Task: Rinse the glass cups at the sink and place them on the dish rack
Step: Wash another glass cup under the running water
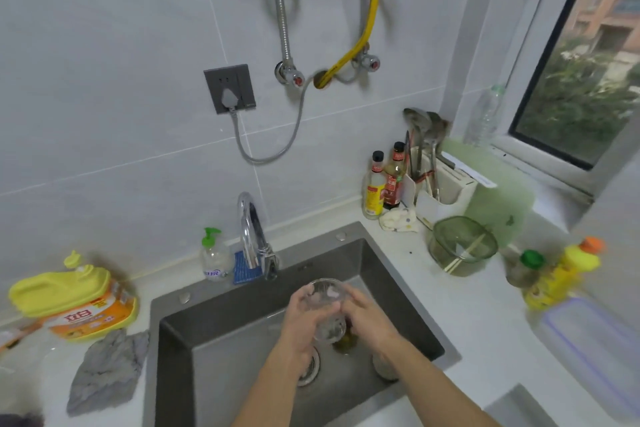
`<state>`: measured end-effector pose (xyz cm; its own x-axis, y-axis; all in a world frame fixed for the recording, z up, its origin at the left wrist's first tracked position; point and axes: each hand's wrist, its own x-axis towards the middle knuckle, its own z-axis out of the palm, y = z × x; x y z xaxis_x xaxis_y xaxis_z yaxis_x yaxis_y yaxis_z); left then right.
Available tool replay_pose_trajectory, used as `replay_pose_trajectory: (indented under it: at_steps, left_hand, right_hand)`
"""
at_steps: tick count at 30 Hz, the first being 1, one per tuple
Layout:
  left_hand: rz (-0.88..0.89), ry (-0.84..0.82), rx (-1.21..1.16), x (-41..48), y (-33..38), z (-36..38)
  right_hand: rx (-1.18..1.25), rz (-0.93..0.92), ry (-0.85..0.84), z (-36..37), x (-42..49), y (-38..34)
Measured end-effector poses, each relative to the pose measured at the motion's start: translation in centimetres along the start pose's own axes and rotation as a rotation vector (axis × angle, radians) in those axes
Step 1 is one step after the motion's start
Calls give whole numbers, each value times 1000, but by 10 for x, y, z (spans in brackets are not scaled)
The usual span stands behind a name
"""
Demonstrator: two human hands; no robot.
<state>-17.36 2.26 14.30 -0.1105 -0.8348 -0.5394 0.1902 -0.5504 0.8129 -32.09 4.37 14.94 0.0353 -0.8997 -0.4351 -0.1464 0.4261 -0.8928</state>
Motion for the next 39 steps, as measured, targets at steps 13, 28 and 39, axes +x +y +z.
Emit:
replay_pose_trajectory:
  at_steps: [13,28,39]
  left_hand:
    - [98,-241,212,-35,-4,121]
    - [38,-886,482,-92,-58,222]
    - [-3,-1242,717,-244,-140,300]
  right_hand:
    - [28,-184,297,-96,-73,29]
    - [169,-95,1012,-134,-209,89]
    - [304,-54,1348,-146,-397,166]
